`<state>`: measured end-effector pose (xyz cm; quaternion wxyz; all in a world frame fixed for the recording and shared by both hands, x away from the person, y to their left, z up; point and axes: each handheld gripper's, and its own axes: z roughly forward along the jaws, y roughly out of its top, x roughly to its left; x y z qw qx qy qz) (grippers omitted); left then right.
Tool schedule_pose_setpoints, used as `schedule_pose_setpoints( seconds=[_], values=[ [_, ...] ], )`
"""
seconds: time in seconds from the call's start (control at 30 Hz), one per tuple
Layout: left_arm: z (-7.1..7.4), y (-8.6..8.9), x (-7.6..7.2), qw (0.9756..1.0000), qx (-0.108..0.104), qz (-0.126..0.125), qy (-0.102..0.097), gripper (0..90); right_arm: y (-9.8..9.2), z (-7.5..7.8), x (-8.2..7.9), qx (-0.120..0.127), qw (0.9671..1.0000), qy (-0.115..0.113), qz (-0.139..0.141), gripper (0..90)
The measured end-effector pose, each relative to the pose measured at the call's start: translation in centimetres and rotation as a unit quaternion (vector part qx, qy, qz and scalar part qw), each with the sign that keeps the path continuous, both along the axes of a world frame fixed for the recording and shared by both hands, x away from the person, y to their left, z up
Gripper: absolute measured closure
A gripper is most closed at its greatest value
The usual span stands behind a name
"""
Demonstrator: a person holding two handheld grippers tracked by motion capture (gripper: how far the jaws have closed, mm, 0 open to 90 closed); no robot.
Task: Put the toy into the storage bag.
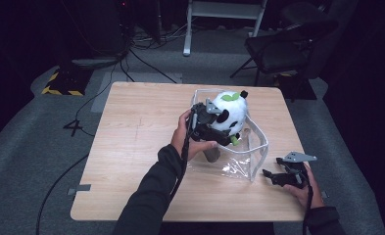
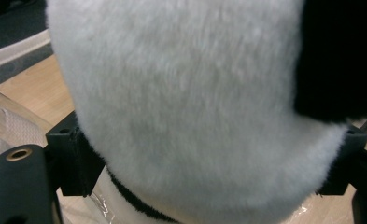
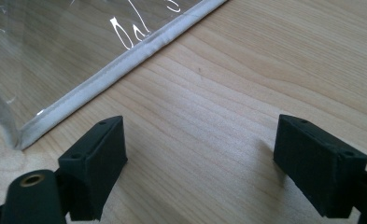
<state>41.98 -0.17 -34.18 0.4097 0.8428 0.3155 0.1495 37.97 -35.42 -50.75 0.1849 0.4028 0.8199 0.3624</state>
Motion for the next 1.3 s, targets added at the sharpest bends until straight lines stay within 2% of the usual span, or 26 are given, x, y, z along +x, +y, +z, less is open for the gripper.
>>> schedule_pose_setpoints(
  seconds=[0.23, 0.33, 0.43, 0.83, 0.93, 1.3],
  values=[
    [-0.1, -0.4, -0.1, 0.9997, 0.024, -0.001, 0.007, 12.8, 0.0, 0.0, 0.0, 0.000, 1.0000, 0.000, 0.000, 16.9],
    [-0.2, -0.5, -0.2, 0.9996, 0.028, -0.001, 0.001, 12.6, 0.0, 0.0, 0.0, 0.000, 1.0000, 0.000, 0.000, 16.9],
    [-0.3, -0.6, -0.3, 0.9994, 0.035, 0.000, 0.006, 11.9, 0.0, 0.0, 0.0, 0.000, 1.0000, 0.000, 0.000, 16.9],
    [-0.2, -1.3, -0.3, 0.9970, 0.074, -0.005, 0.023, 11.1, 0.0, 0.0, 0.0, 0.000, 1.0000, 0.000, 0.000, 16.9],
    [-0.1, -1.4, -0.5, 0.9960, 0.087, -0.006, 0.019, 11.5, 0.0, 0.0, 0.0, 0.000, 1.0000, 0.000, 0.000, 16.9],
    [0.2, -1.1, -0.7, 0.9963, 0.085, -0.012, 0.011, 12.4, 0.0, 0.0, 0.0, 0.000, 1.0000, 0.000, 0.000, 16.9]
  ],
)
